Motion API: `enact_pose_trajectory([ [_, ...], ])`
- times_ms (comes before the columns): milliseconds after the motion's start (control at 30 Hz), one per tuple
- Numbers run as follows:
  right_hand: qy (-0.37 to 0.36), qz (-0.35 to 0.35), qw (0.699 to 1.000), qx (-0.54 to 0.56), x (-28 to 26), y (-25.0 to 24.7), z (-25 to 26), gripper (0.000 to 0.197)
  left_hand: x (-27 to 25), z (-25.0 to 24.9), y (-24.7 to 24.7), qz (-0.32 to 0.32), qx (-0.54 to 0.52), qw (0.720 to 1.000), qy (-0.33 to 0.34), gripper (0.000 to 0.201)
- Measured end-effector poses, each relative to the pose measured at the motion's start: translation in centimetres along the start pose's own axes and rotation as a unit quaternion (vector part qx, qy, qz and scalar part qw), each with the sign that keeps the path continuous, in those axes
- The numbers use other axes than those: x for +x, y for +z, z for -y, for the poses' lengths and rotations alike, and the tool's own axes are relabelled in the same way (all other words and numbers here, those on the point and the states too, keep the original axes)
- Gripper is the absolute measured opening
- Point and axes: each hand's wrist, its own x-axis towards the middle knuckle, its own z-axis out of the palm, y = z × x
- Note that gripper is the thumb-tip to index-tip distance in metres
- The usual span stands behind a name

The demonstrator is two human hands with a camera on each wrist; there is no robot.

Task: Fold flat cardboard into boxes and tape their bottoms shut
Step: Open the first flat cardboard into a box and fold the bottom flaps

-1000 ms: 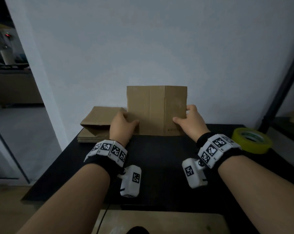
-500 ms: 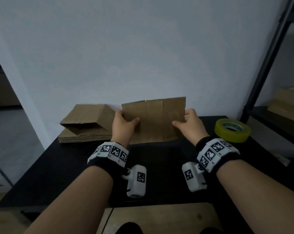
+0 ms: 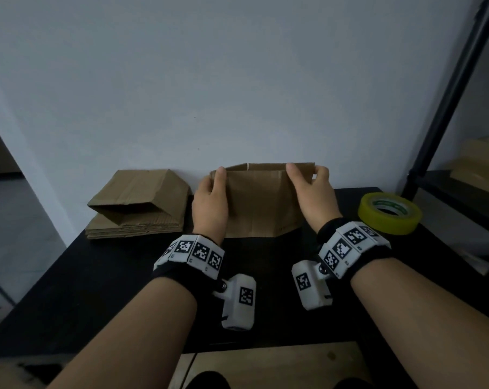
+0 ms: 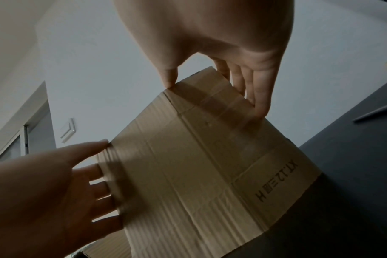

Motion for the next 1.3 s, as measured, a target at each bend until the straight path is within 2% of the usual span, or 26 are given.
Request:
enact_pose_trajectory([
  [67,0.005,0.007,1.000,0.003,0.2,0.0,0.1,0.079,0.0,0.0,0.0,-0.011,-0.009,1.000,-0.008,0.029],
  [233,0.016,0.046,0.998,0.036,0.5,0.1,0.6,0.061,0.0,-0.1,0.0,-0.042,-0.033,0.999,-0.012,0.029],
  [333,0.015,0.066,0.997,0.024,0.6,0.4,0.7,0.051,-0.1,0.1,0.2,-0.025,-0.039,0.999,-0.015,0.023],
  [500,0.015,0.066,0.998,0.018,0.3,0.6,0.7,0.036,-0.5,-0.2,0.8,-0.004,-0.012,1.000,-0.003,0.054],
  [567,0.015,0.071,0.997,0.023,0.4,0.5,0.9,0.035,-0.5,-0.4,0.7,-0.015,-0.011,1.000,0.003,0.051],
  [700,0.007,0.083,0.996,0.015,0.9,0.4,1.1,0.028,0.3,-0.9,0.8,-0.018,0.016,0.999,0.042,0.025],
  [867,0.030,0.105,0.994,0.029,0.9,0.5,1.3,0.035,0.5,-1.2,1.4,0.064,0.030,0.992,0.101,0.044],
  [1033,0.052,0.113,0.992,0.031,0.9,0.5,1.6,0.036,1.3,-1.0,1.0,0.109,-0.014,0.990,0.084,0.044],
  [1167,0.053,0.103,0.992,0.045,0.6,0.6,1.4,0.049,1.5,-0.4,1.4,0.095,-0.036,0.992,0.071,0.038],
  [1300,0.069,0.114,0.983,0.129,0.3,0.4,1.0,0.044,1.9,0.4,1.7,0.088,-0.057,0.993,0.048,0.038],
])
